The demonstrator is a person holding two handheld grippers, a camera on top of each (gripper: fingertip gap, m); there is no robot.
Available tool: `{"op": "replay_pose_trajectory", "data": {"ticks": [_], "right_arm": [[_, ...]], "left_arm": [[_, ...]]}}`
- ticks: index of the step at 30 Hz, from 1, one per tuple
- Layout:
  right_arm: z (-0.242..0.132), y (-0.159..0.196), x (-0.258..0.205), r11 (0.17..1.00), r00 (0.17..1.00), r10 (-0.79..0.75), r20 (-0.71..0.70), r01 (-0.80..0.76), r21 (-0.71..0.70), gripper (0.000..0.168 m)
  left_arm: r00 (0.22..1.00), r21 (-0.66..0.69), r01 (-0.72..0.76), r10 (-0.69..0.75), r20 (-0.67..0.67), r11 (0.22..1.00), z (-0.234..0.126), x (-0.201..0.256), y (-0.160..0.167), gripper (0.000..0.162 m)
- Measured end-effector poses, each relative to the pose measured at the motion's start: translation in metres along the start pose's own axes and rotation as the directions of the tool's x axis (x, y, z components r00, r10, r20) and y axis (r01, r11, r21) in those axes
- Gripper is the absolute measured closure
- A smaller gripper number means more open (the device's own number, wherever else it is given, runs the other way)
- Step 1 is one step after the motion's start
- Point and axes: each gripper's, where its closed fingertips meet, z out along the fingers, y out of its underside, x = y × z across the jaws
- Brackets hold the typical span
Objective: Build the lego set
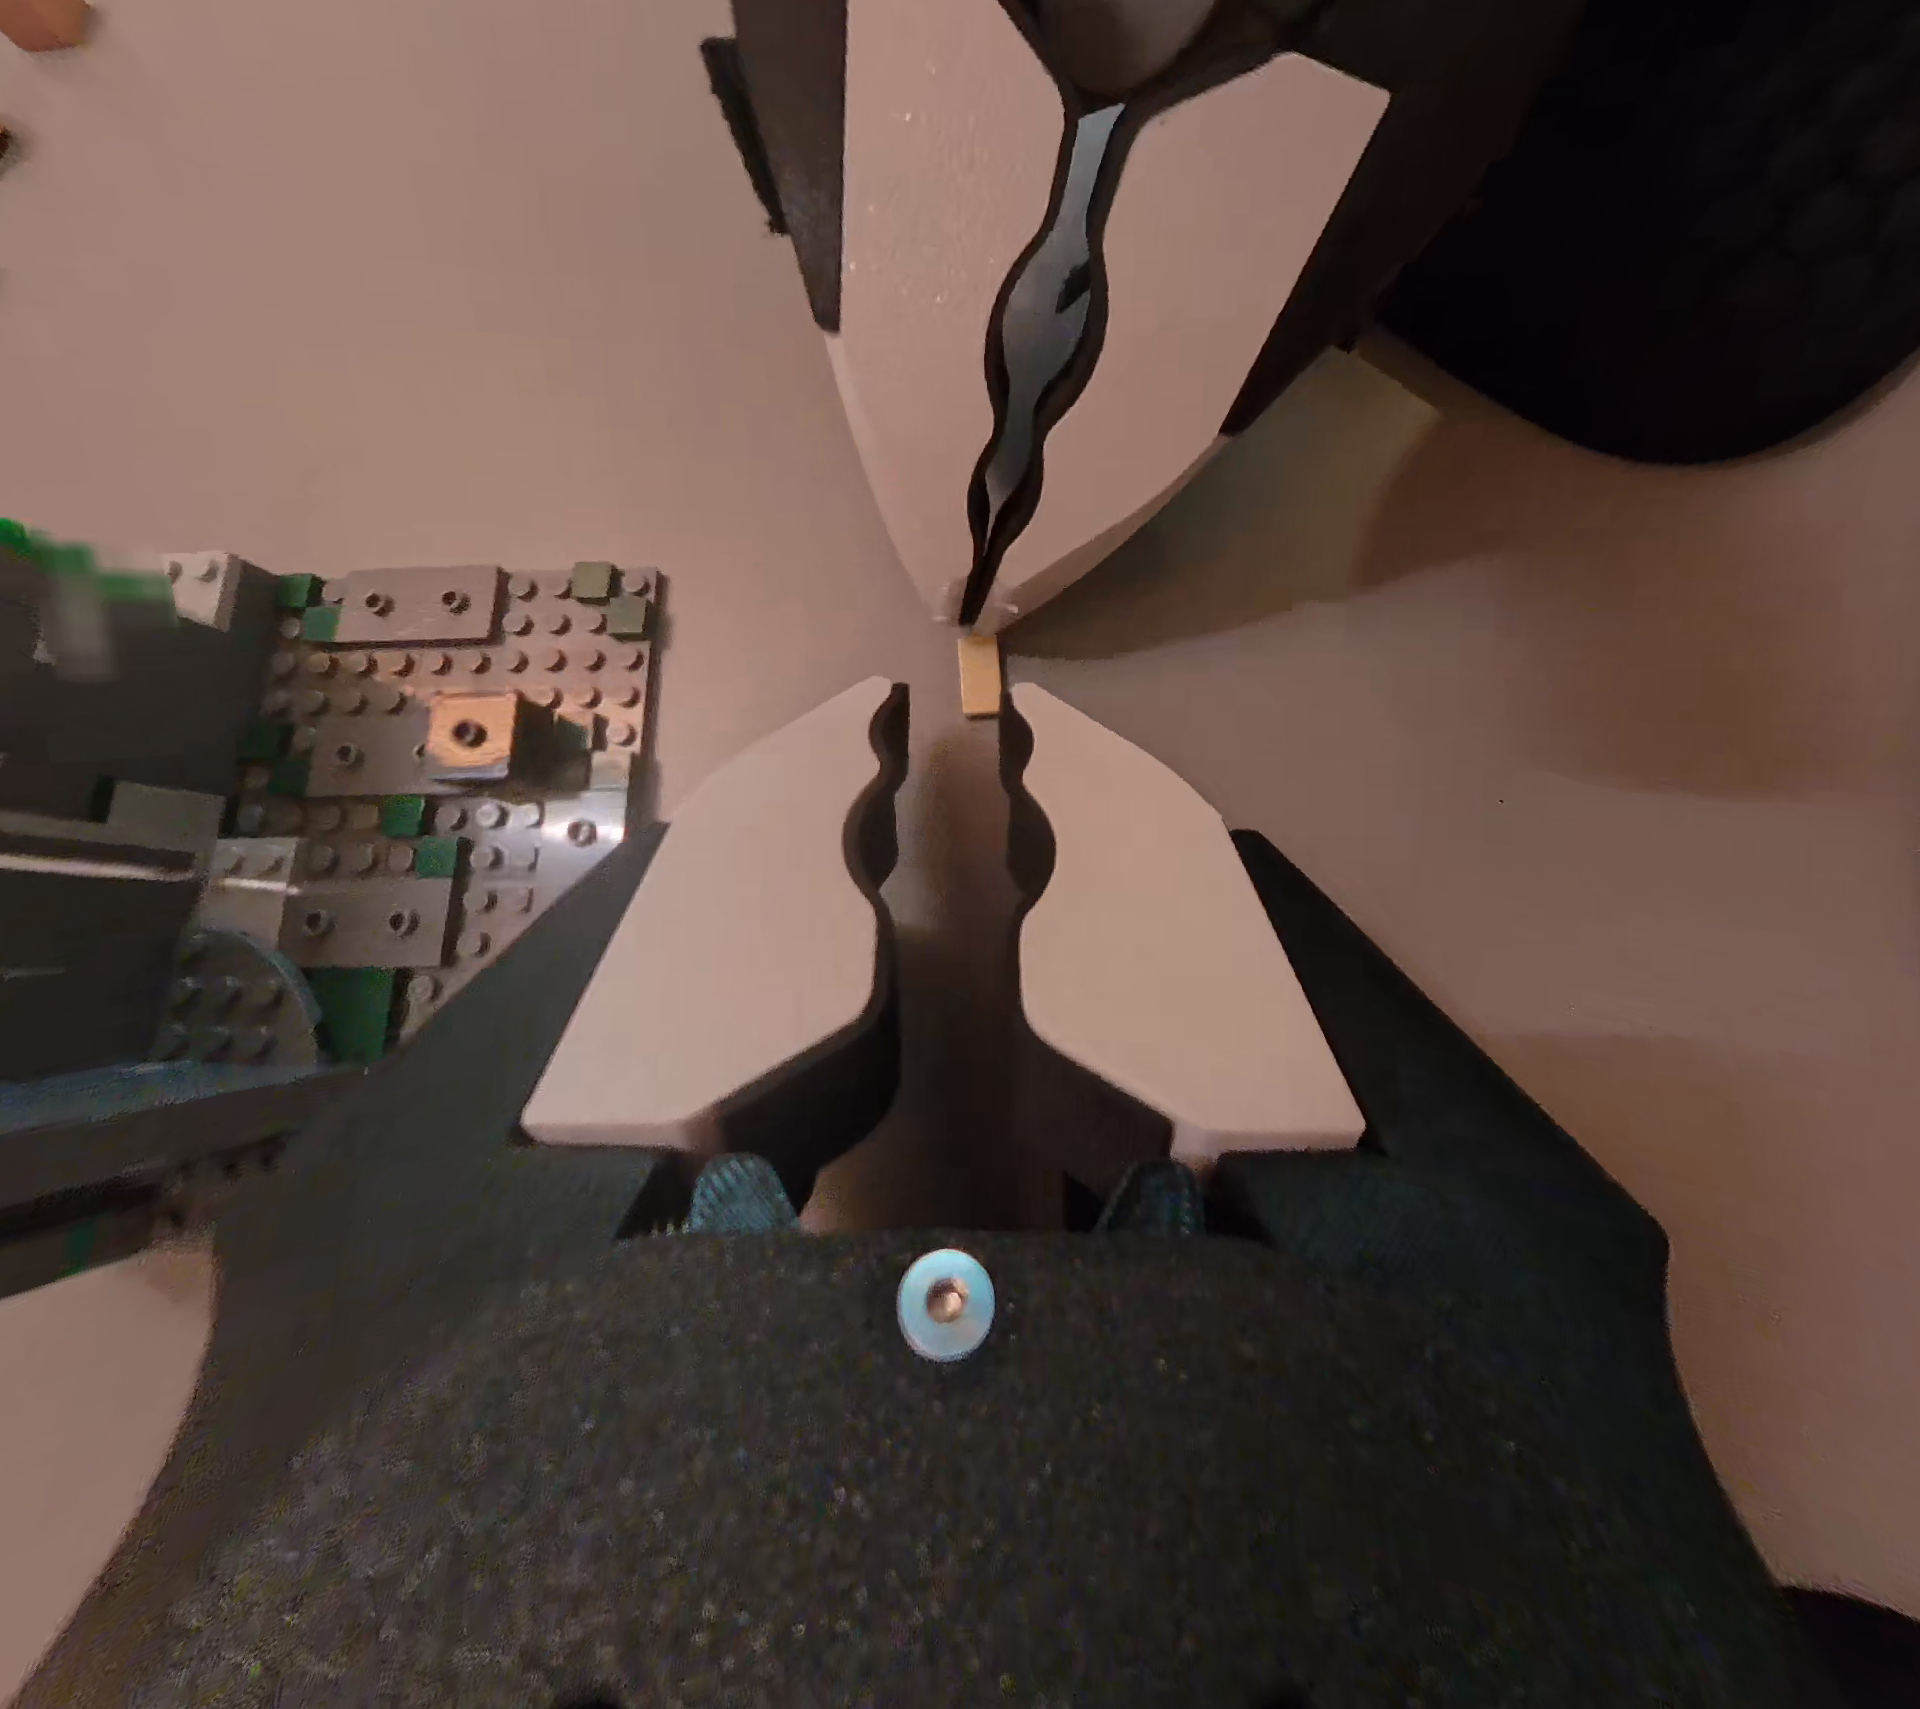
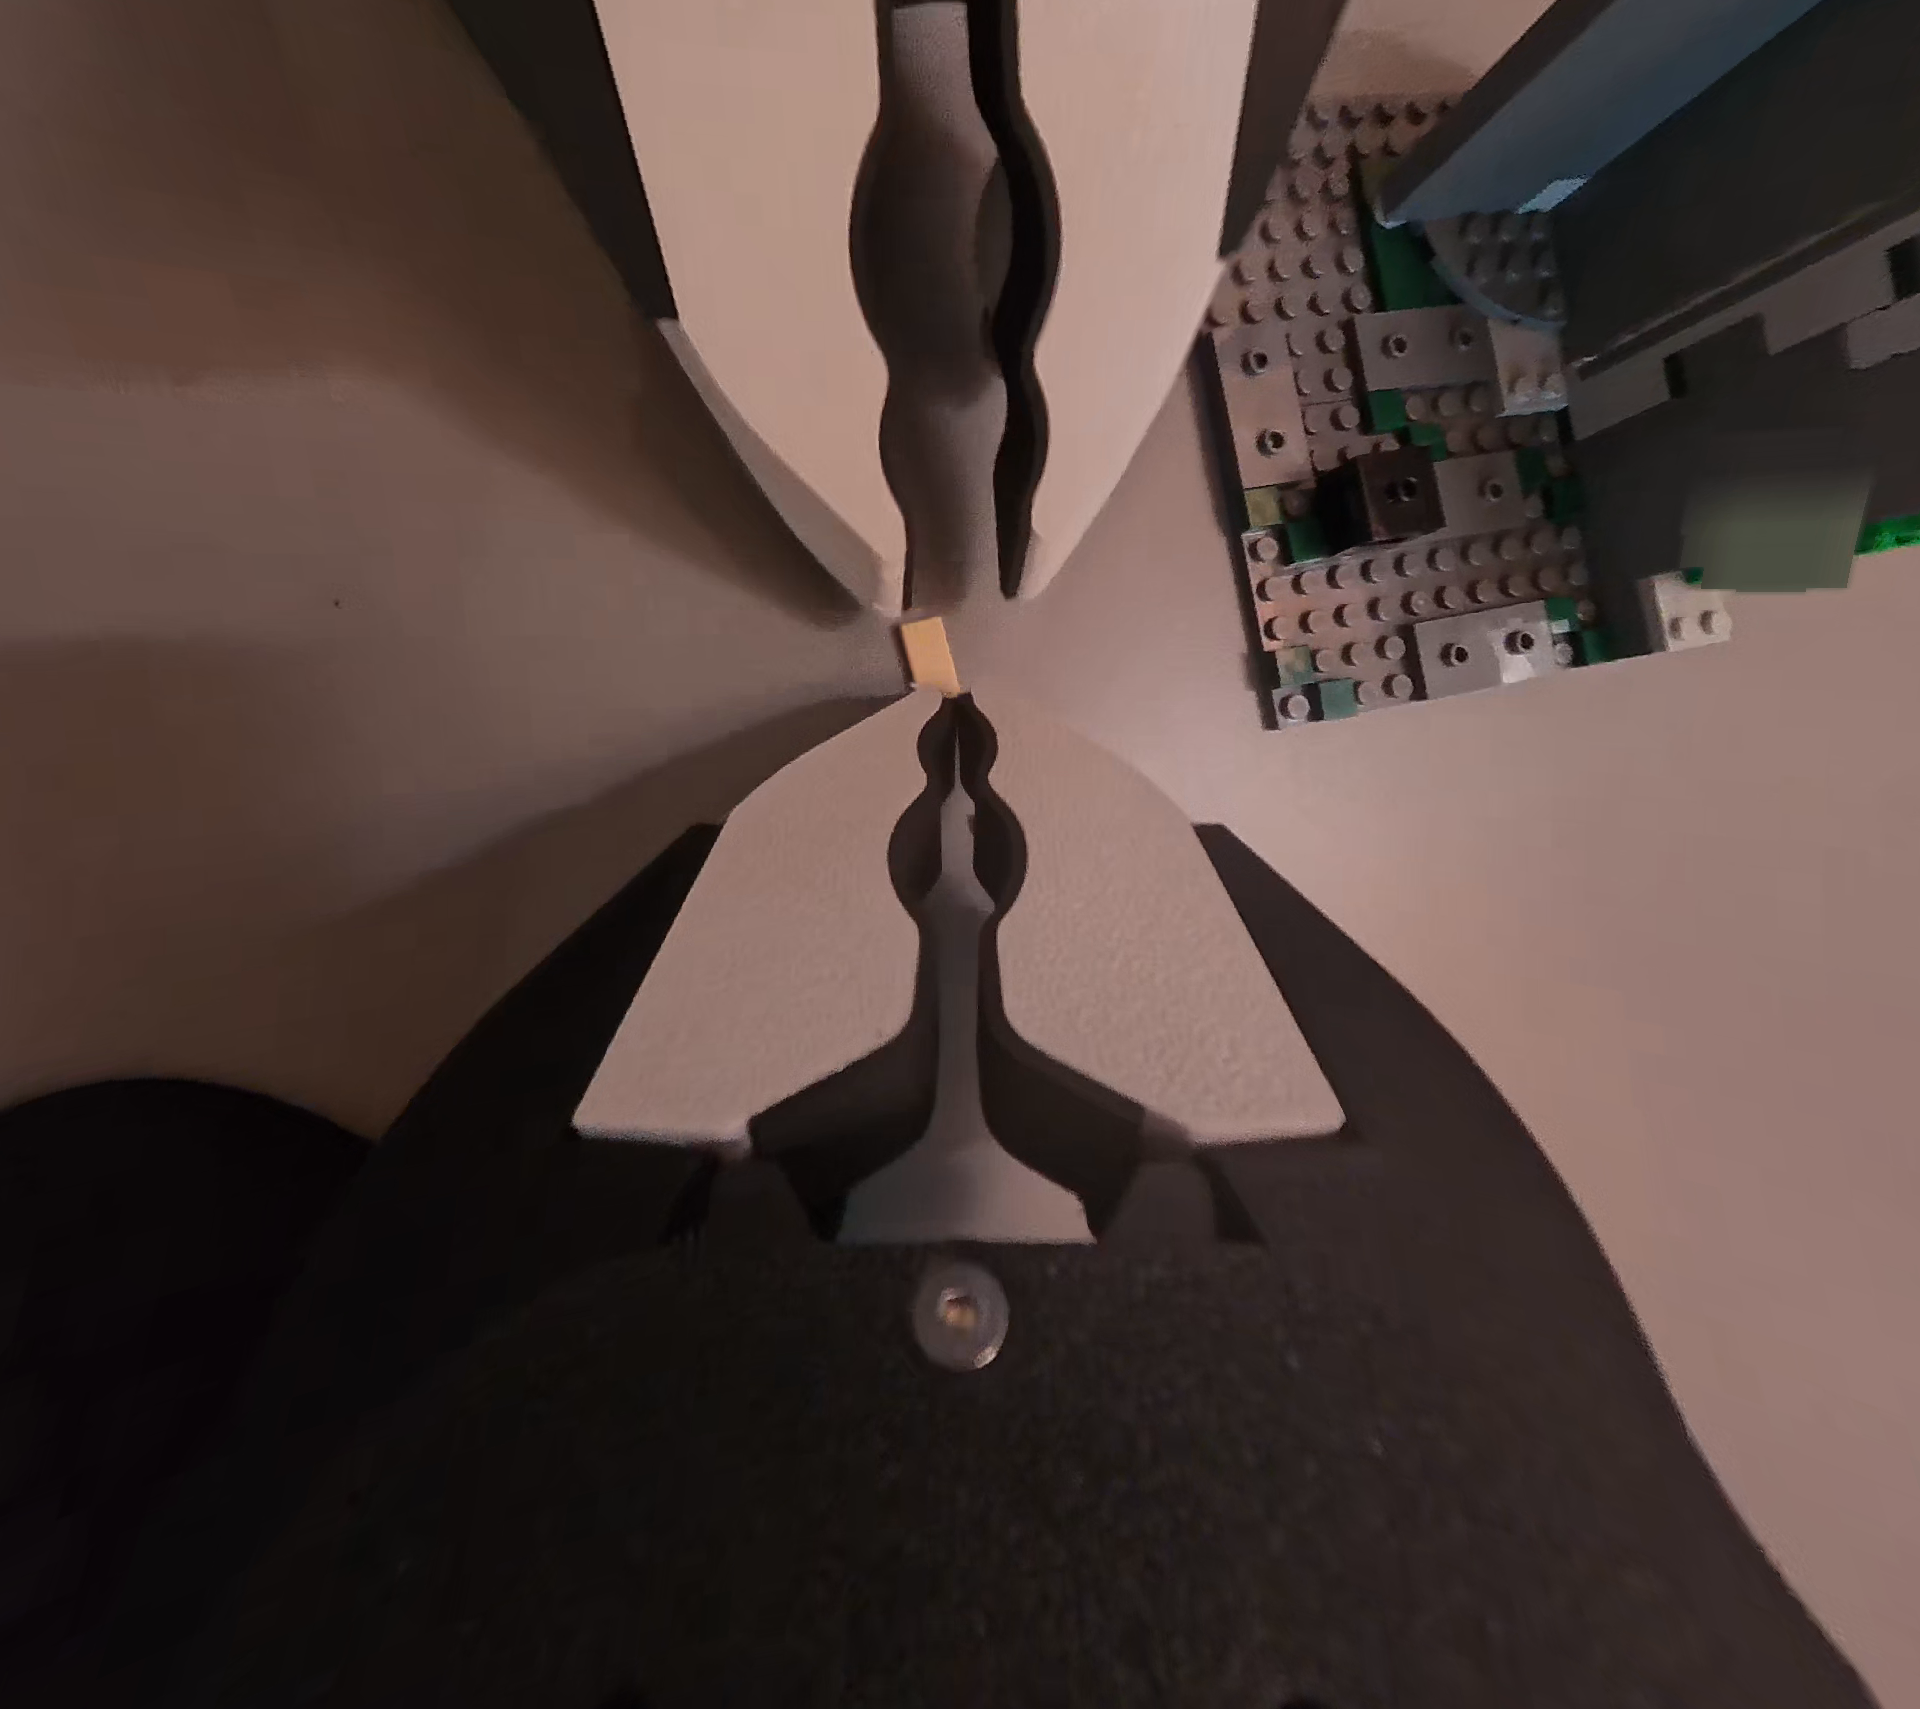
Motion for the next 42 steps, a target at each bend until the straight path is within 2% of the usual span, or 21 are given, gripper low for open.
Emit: {"op": "replay_pose_trajectory", "data": {"ticks": [5, 12, 22, 32, 35, 38, 42], "right_arm": [[-0.014, -0.002, 0.009, 0.998, 0.999, 0.033, -0.032, -0.031, 0.052, 0.167], [-0.025, 0.017, 0.010, 0.990, 0.993, 0.109, -0.054, -0.103, 0.097, 0.159], [-0.013, 0.029, 0.007, 0.992, 0.992, 0.120, -0.045, -0.118, 0.042, 0.156], [-0.010, 0.023, 0.011, 0.994, 0.992, 0.102, -0.069, -0.100, 0.033, 0.159], [-0.018, 0.012, 0.012, 0.986, 0.987, 0.143, -0.070, -0.136, 0.094, 0.157], [-0.031, -0.005, 0.022, 0.953, 0.964, 0.244, -0.108, -0.217, 0.214, 0.153], [-0.046, -0.028, 0.037, 0.812, 0.877, 0.469, -0.106, -0.381, 0.441, 0.151]], "left_arm": [[0.999, 0.015, 0.033, -0.033, 0.031, 0.999, -0.011, 0.000, 0.004, 0.150], [0.984, 0.099, 0.122, -0.133, 0.119, 0.988, -0.039, -0.005, 0.005, 0.155], [0.948, 0.160, 0.208, -0.239, 0.209, 0.965, -0.068, -0.005, 0.026, 0.158], [0.925, 0.222, 0.221, -0.277, 0.260, 0.950, -0.087, -0.011, 0.028, 0.159], [0.922, 0.233, 0.223, -0.282, 0.264, 0.947, -0.090, -0.013, 0.027, 0.159], [0.918, 0.247, 0.225, -0.290, 0.269, 0.942, -0.092, -0.015, 0.026, 0.160], [0.907, 0.265, 0.237, -0.311, 0.284, 0.934, -0.096, -0.020, 0.028, 0.160]]}}
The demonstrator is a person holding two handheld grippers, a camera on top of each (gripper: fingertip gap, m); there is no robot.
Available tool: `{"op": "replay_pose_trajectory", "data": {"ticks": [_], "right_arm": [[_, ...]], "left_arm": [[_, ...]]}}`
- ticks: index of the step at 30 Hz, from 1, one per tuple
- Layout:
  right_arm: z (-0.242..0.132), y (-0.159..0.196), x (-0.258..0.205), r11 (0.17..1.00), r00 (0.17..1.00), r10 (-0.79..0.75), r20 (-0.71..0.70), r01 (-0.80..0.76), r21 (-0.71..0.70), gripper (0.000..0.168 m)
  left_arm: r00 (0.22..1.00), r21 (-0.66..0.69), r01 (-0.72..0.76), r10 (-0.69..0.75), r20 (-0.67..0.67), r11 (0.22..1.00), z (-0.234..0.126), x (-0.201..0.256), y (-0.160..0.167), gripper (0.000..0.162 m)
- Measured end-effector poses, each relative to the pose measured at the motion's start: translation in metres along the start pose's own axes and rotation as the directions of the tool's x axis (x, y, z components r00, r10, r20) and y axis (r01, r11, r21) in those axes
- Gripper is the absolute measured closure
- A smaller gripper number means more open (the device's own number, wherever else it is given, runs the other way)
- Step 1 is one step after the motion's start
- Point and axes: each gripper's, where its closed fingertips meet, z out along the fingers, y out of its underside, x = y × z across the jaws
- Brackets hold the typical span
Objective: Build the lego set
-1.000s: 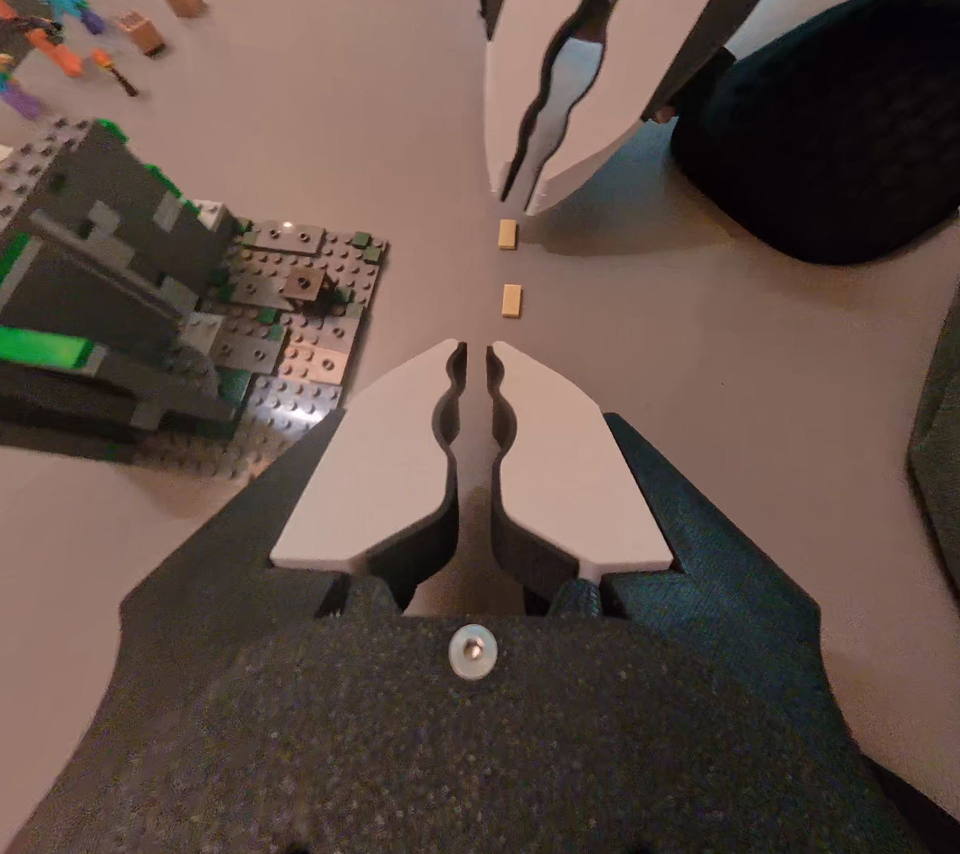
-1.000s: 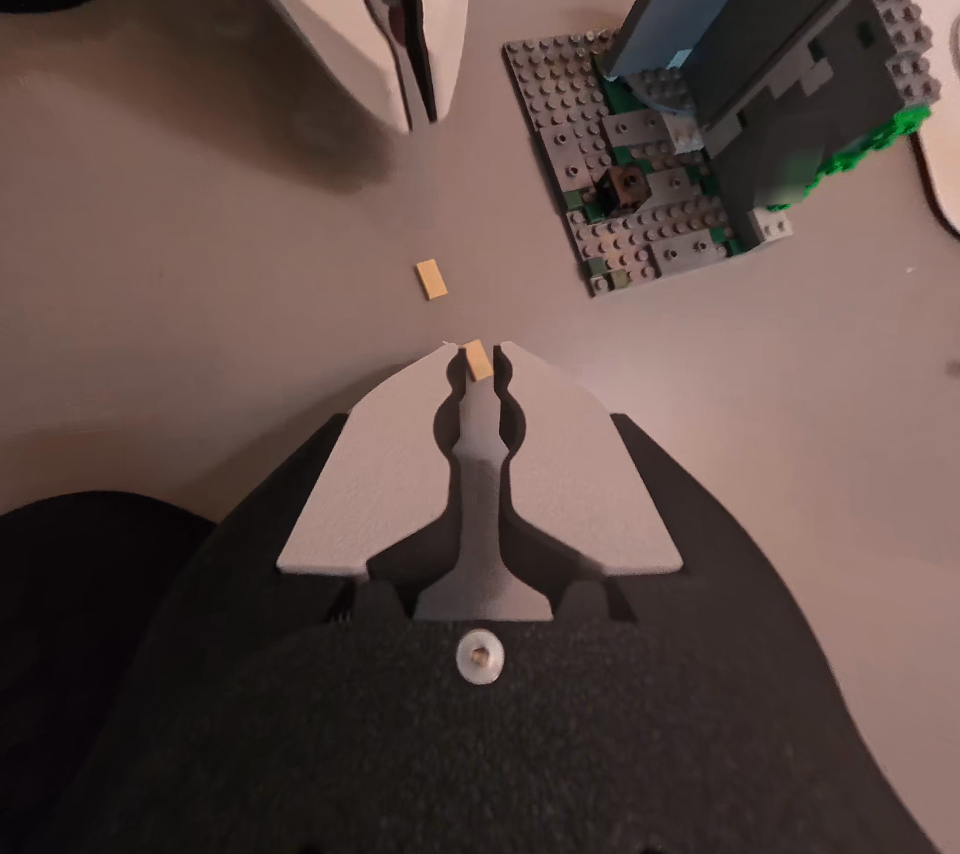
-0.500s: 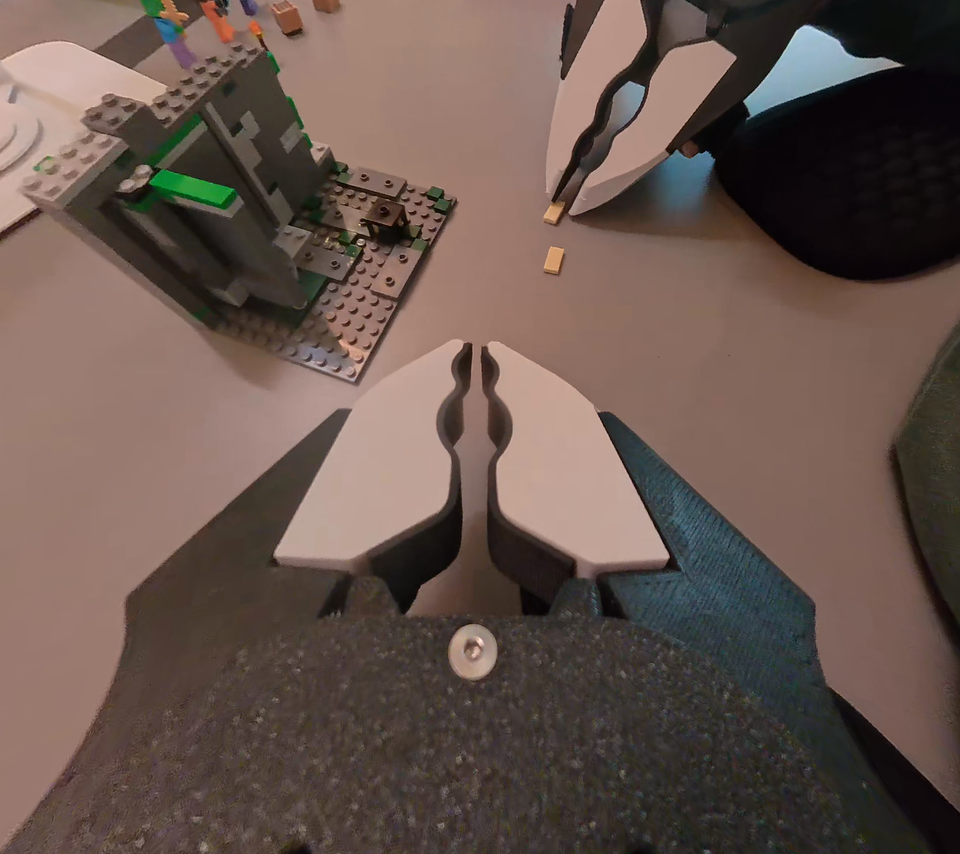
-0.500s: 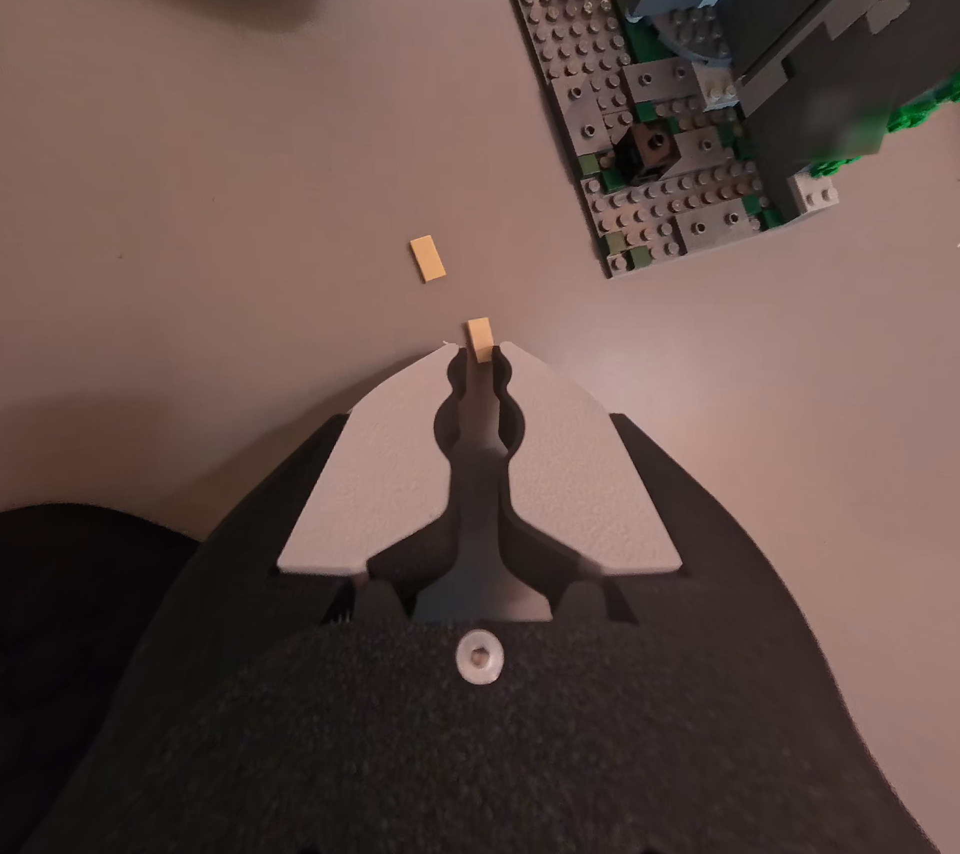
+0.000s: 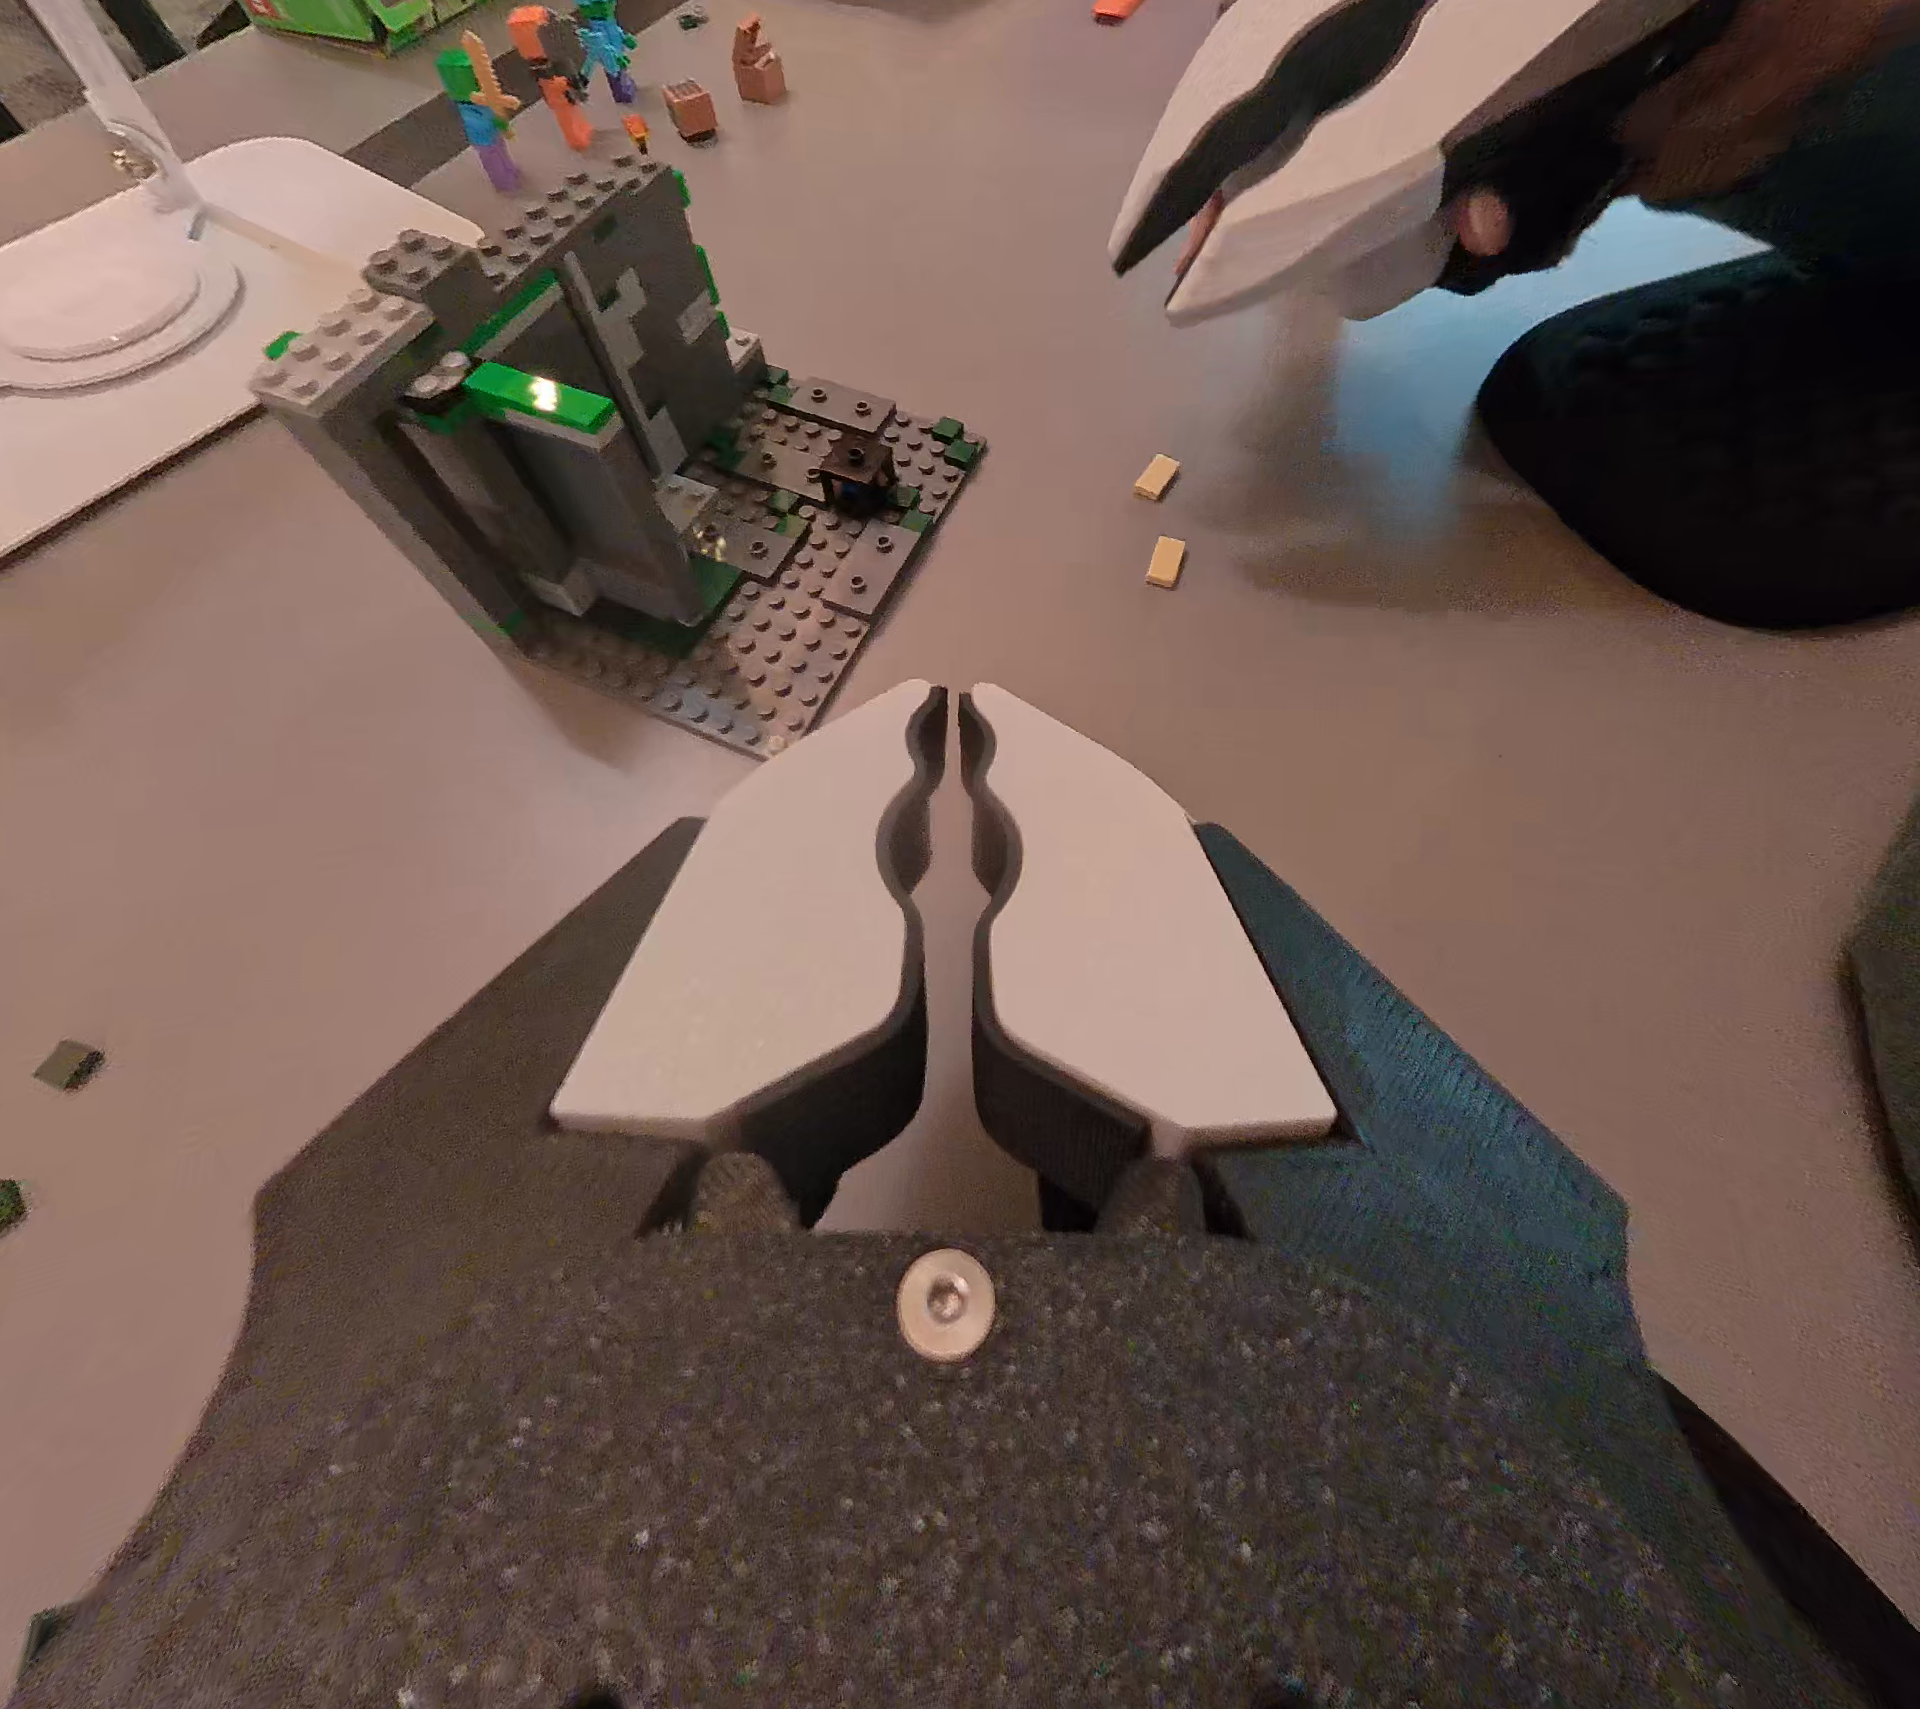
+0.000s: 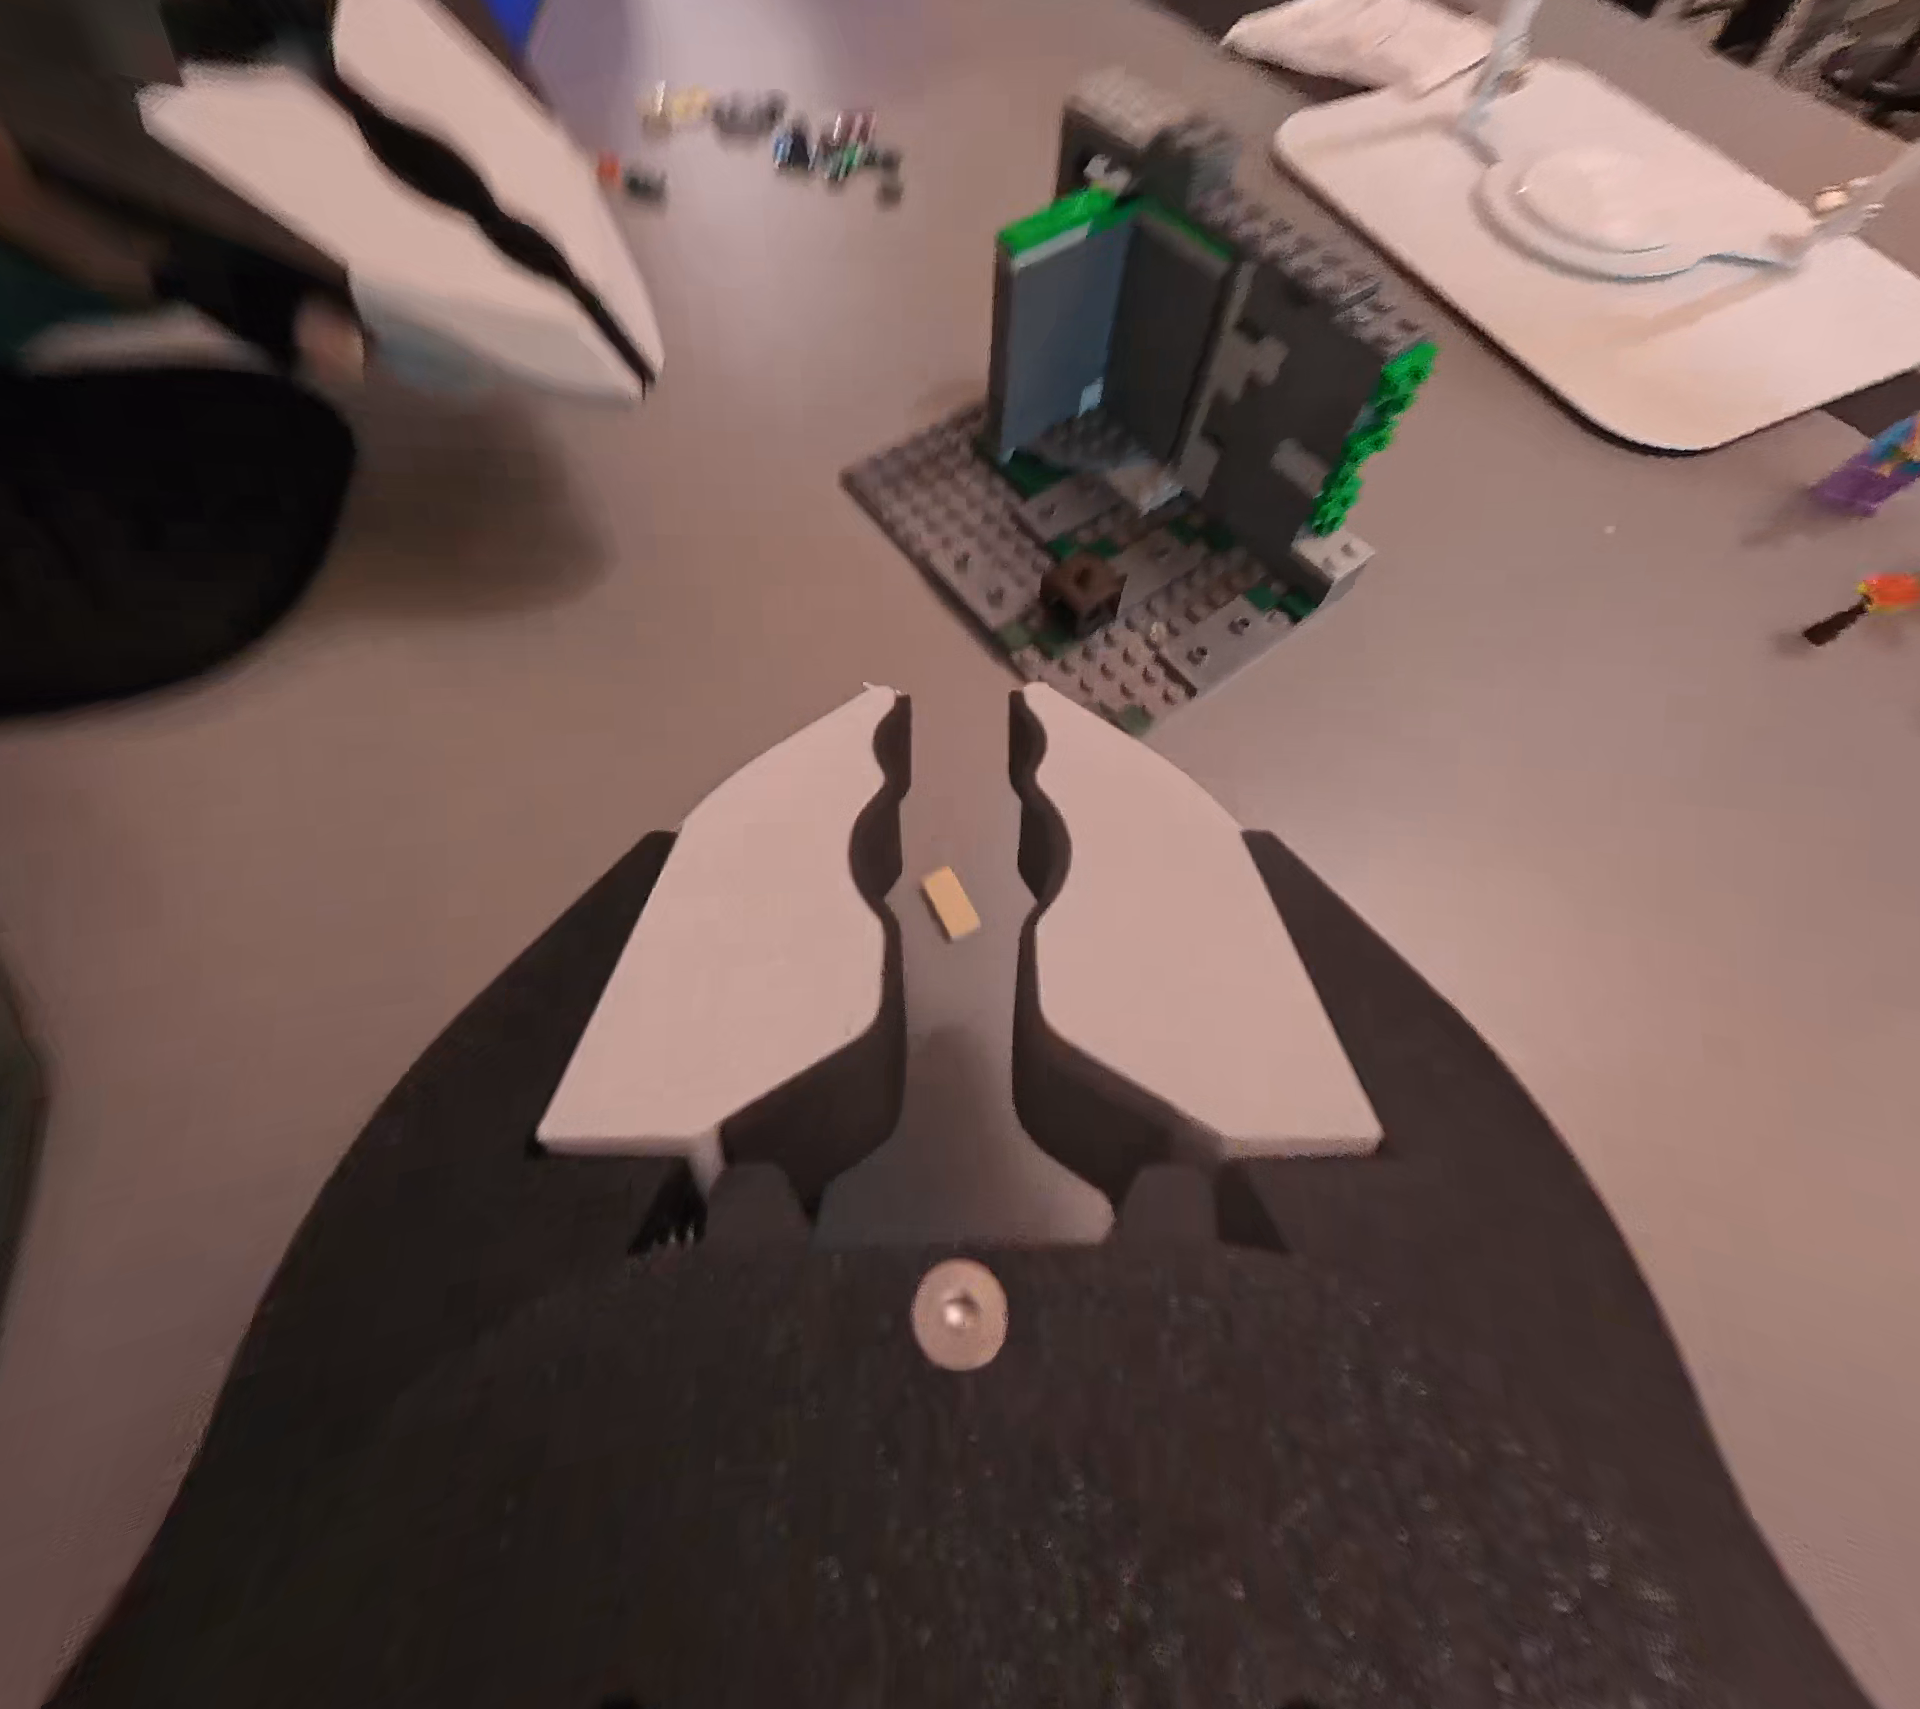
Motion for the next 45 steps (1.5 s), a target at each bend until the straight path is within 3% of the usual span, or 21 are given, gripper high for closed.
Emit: {"op": "replay_pose_trajectory", "data": {"ticks": [5, 10, 16, 22, 32, 39, 45], "right_arm": [[-0.003, -0.015, 0.015, 0.975, 0.988, 0.126, -0.092, -0.106, 0.196, 0.168], [-0.003, -0.012, 0.022, 0.972, 0.985, 0.101, -0.138, -0.068, 0.224, 0.168], [0.001, -0.010, 0.016, 0.981, 0.989, 0.021, -0.145, 0.008, 0.193, 0.168], [0.000, -0.010, 0.013, 0.981, 0.991, 0.008, -0.135, 0.018, 0.191, 0.168], [-0.003, -0.007, 0.016, 0.980, 0.992, 0.052, -0.115, -0.028, 0.195, 0.168], [-0.002, -0.006, 0.015, 0.982, 0.992, 0.051, -0.114, -0.029, 0.187, 0.168], [0.004, -0.002, 0.015, 0.985, 0.992, 0.055, -0.111, -0.036, 0.169, 0.168]], "left_arm": [[0.998, 0.024, 0.045, -0.046, 0.050, 0.999, -0.006, -0.014, 0.000, 0.162], [0.968, 0.038, 0.104, -0.110, 0.227, 0.994, -0.028, -0.052, 0.007, 0.162], [0.867, 0.110, 0.207, -0.234, 0.440, 0.972, -0.093, -0.120, 0.020, 0.153], [0.786, 0.153, 0.238, -0.282, 0.550, 0.959, -0.161, -0.154, 0.022, 0.139], [0.703, -0.077, 0.334, -0.194, 0.684, 0.939, -0.248, -0.182, 0.069, 0.117], [0.700, -0.297, 0.479, -0.155, 0.697, 0.826, -0.322, -0.200, 0.126, 0.112], [0.692, -0.378, 0.567, -0.175, 0.700, 0.732, -0.368, -0.223, 0.176, 0.117]]}}
